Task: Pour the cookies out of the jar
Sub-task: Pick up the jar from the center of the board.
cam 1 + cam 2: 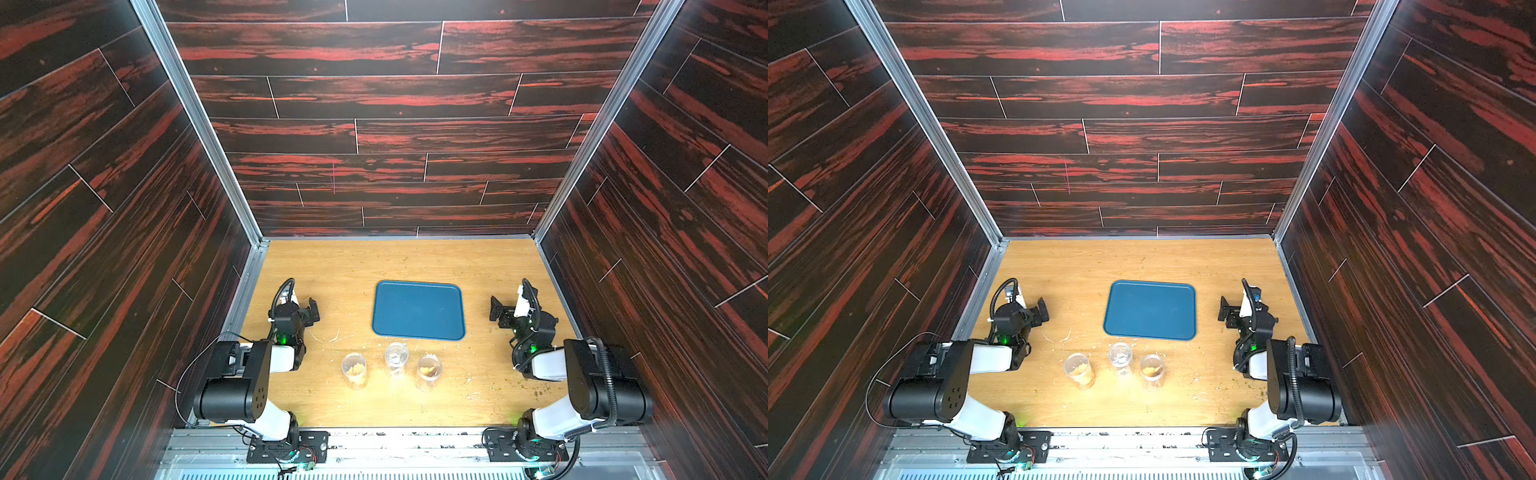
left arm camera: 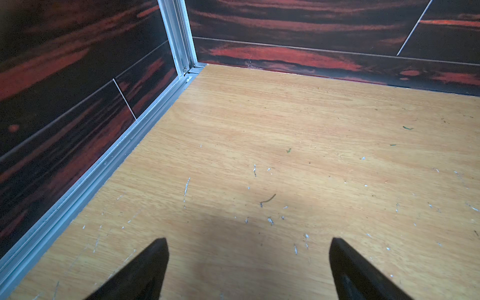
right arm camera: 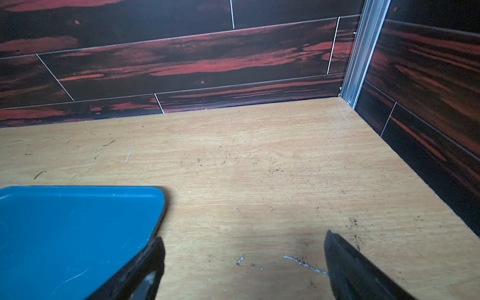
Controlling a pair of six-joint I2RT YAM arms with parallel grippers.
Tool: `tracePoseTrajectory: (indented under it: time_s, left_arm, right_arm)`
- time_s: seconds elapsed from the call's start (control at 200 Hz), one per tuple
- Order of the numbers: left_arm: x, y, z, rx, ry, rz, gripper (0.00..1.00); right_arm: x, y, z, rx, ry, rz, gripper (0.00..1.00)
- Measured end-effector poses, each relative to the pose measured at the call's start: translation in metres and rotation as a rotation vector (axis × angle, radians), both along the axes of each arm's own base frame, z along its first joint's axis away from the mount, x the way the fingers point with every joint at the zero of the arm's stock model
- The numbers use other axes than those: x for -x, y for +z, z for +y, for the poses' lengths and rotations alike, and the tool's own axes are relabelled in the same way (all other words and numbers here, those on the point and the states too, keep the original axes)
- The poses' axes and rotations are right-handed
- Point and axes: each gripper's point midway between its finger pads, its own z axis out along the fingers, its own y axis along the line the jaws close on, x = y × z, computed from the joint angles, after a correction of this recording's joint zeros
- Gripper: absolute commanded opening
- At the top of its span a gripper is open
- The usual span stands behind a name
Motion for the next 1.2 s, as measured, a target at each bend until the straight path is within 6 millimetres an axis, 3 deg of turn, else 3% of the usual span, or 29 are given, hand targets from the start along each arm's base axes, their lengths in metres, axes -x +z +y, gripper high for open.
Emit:
tracePoseTrajectory:
  time_s: [0.486, 0.611, 0.676, 0.802, 0.917, 0.992, 1.057, 1.102, 1.197]
  left_arm:
    - [0.000, 0.000, 0.003, -0.006, 0.015, 0.000, 1.00]
    - [-0.004, 0.005, 0.020, -0.018, 0.123, 0.067, 1.00]
    - [-0.017, 0.030, 0.032, -0.030, 0.192, 0.081, 1.00]
    - [-0.033, 0.109, 0.045, -0.009, 0.286, -0.043, 1.00]
    - [-0.031, 0.153, 0.048, 0.057, 0.323, -0.082, 1.00]
    - [-0.036, 0.169, 0.042, 0.109, 0.308, -0.050, 0.99]
    - [-0.039, 0.181, 0.034, 0.157, 0.278, -0.015, 1.00]
    - [-0.037, 0.185, 0.028, 0.190, 0.255, 0.006, 1.00]
    - [-0.029, 0.183, 0.011, 0.260, 0.192, 0.055, 1.00]
  right_arm:
    - [-0.001, 0.001, -0.009, -0.020, -0.018, 0.002, 0.99]
    - [-0.006, 0.003, -0.015, -0.032, -0.048, 0.045, 0.99]
    - [-0.013, 0.022, -0.022, -0.053, -0.090, 0.050, 0.99]
    - [-0.039, 0.091, -0.043, -0.192, -0.223, 0.045, 0.98]
    - [-0.071, 0.157, -0.047, -0.307, -0.225, 0.089, 0.80]
    - [-0.086, 0.179, -0.034, -0.370, -0.163, 0.147, 0.78]
    - [-0.087, 0.177, -0.012, -0.400, -0.093, 0.230, 0.85]
    - [-0.083, 0.170, 0.012, -0.412, -0.039, 0.312, 0.97]
    - [-0.070, 0.160, 0.075, -0.378, 0.104, 0.472, 0.99]
